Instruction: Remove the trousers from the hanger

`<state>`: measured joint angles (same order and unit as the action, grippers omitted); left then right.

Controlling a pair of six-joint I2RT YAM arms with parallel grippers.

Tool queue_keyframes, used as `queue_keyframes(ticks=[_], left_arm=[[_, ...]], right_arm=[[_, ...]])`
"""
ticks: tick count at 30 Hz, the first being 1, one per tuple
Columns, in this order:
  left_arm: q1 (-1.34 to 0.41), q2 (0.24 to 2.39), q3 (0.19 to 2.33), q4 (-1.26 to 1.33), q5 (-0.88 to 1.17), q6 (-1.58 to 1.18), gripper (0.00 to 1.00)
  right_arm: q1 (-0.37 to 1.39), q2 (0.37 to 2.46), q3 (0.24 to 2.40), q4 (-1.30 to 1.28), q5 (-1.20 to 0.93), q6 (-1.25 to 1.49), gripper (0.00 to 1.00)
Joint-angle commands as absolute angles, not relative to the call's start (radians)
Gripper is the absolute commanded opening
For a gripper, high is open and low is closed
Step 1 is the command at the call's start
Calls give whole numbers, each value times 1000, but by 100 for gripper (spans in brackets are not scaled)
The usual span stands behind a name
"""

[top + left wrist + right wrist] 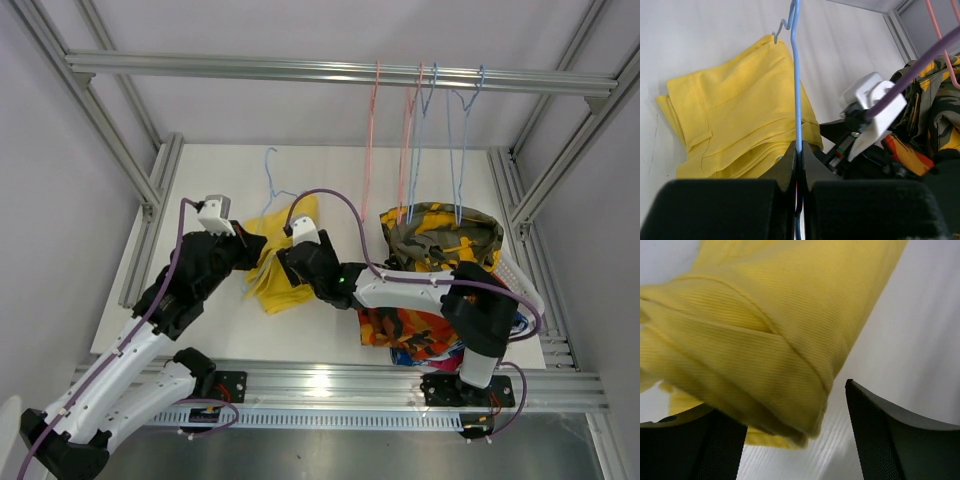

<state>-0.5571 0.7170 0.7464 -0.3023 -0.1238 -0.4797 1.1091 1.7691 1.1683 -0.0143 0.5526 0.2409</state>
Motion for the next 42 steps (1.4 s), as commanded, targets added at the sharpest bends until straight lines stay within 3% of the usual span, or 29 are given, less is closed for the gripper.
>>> queue_keyframes(ticks=[1,2,4,5,12,27,35,42], left_arm=[[-566,690,807,-224,-124,-456,1],[-566,692,805,-224,-123,-456,1],[-566,693,808,-225,-123,-456,1],[-566,693,810,-225,-123,-454,0],[-565,689,816,-225,-114,-448,1],[-565,698,819,-232,-103,-448,1],[-571,718,824,-238,-87,-451,1],[-581,732,828,-242,-83,-449,1]], right_arm=[[1101,1818,1212,69,686,210,75],[1098,1838,1213,96,727,206,72],[1095,1845,1207,120,745,190,58],[1095,1839,1206,138,750,186,44],[1124,1695,1149,206,732,140,1],[1264,1372,1473,-135,914,-63,0],[1259,1197,1398,-256,1026,-61,0],[1259,904,1257,-472,1112,119,0]])
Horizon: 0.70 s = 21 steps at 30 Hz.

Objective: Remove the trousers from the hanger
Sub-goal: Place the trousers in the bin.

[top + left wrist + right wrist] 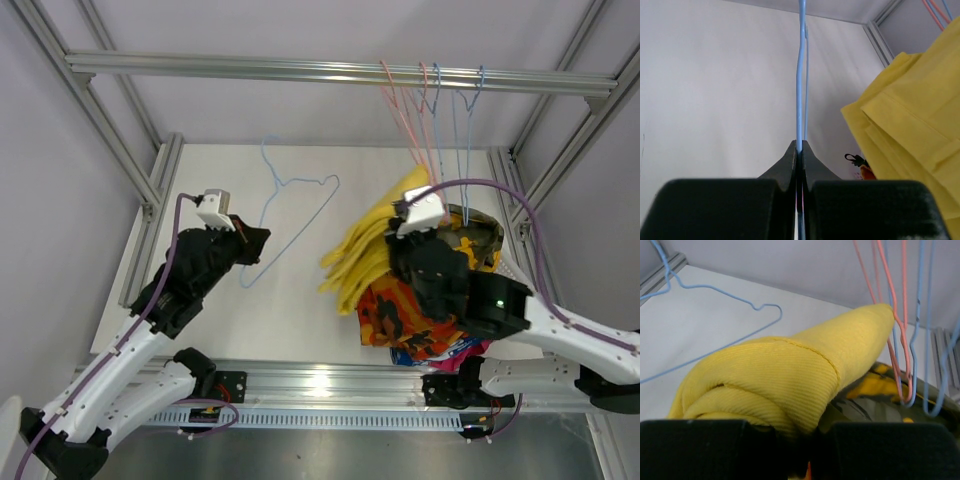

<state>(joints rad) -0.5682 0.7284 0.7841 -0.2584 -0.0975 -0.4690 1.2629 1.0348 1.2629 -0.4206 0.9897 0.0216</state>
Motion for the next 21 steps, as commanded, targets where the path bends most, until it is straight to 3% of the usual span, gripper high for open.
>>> queue_keyframes(ticks=[1,8,21], left_arm=[[-583,732,830,-244,-84,-449,1],[-617,730,830,-253,-129,-434,1],[-655,729,834,-265,-181,-416,1]], right_arm=[[1261,844,1246,-515,1118,153,0],[1261,640,1167,-853,1193,418,0],[1246,540,1193,-1379,1289,937,0]])
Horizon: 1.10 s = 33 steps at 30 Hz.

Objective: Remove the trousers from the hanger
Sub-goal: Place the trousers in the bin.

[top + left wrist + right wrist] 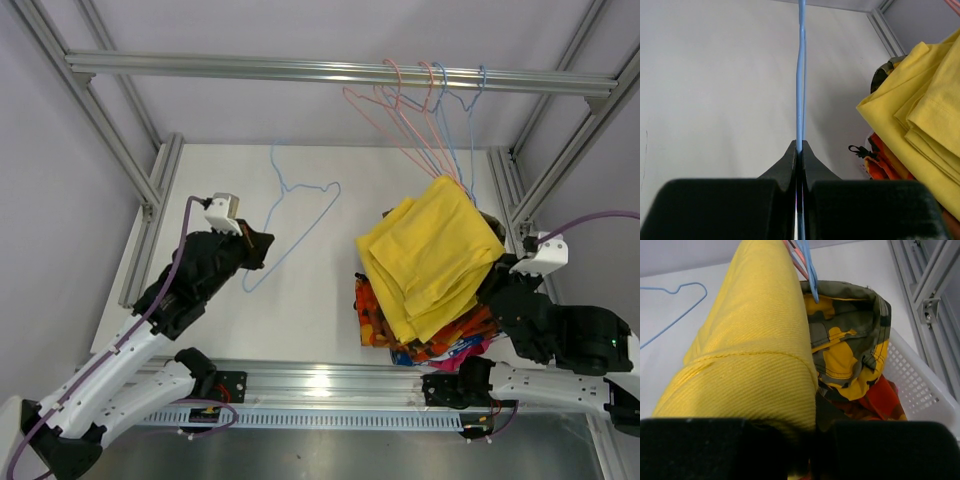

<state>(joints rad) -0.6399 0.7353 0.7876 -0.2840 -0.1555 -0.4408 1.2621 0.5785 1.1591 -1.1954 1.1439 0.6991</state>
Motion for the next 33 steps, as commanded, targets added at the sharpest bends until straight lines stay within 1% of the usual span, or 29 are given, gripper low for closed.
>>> queue_keyframes(ticks=[1,6,7,8,9,10,11,12,13,14,18,20,21,24,25,28,31,33], left_arm=[[-658,730,833,-265,-183,-414,1],[-666,733,824,-268,-186,-413,1],[-667,732,834,-267,-187,-413,1],[-669,730,834,-268,-192,-413,1],[-670,732,834,-267,-193,-411,1],[-672,732,834,-267,-195,-410,1],[-673,733,838,-268,-196,-410,1],[-673,735,838,-268,-196,-410,1],[-673,738,841,-270,-198,-408,1],[-673,741,842,-275,-196,-410,1],[-675,742,845,-278,-198,-410,1],[-676,739,844,-276,-199,-410,1],[-676,738,842,-276,-201,-410,1],[-676,738,841,-276,-202,-408,1],[-676,738,844,-276,-204,-408,1],[-676,735,842,-276,-204,-407,1],[-676,735,842,-278,-206,-407,1],[-676,735,844,-278,-210,-407,1]], right_arm=[[1243,528,1193,-1399,1284,945,0],[1187,483,1195,-1374,1243,922,0],[1160,485,1201,-1387,1235,940,4],[1149,486,1203,-1391,1215,945,32],[1137,485,1207,-1396,1206,957,46],[1126,486,1218,-1413,1197,986,66],[1106,485,1224,-1414,1178,991,73],[1097,486,1232,-1410,1167,985,77],[1085,486,1239,-1401,1158,980,80],[1063,488,1258,-1393,1146,960,81],[980,492,1308,-1289,1057,849,81],[939,495,1330,-1226,1005,781,76],[895,497,1342,-1142,933,697,74],[804,537,1351,-1001,795,580,56],[784,557,1354,-979,700,566,45],[729,630,1333,-899,542,552,29],[729,676,1254,-813,476,567,18],[732,689,1207,-752,465,581,14]])
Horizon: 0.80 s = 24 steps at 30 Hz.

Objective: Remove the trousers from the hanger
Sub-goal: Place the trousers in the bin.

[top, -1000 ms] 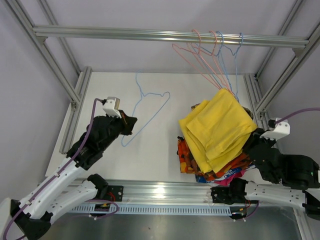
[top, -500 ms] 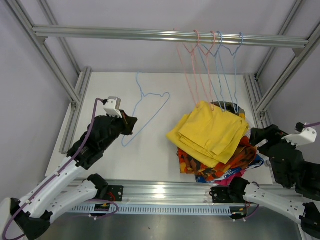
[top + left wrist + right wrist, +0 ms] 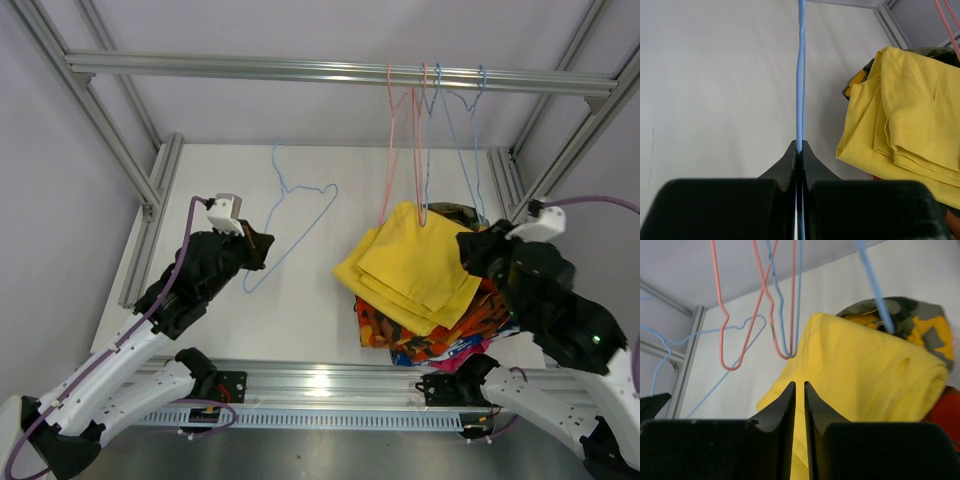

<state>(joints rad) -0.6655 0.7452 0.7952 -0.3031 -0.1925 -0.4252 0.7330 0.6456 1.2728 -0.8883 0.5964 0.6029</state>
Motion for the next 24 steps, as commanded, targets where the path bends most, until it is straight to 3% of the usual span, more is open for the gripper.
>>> queue_keyframes(ticks=[1,15,24], left_arm=[[-678,735,844,-278,-210,-407,1],[-692,713,839,-281,-244,-400,1],[-701,704,844,-282,-267,-388,1]], right_arm=[[736,702,1165,-740,468,587,14],[858,687,707,-672,611,857,13],[877,673,875,-730,637,787,16]])
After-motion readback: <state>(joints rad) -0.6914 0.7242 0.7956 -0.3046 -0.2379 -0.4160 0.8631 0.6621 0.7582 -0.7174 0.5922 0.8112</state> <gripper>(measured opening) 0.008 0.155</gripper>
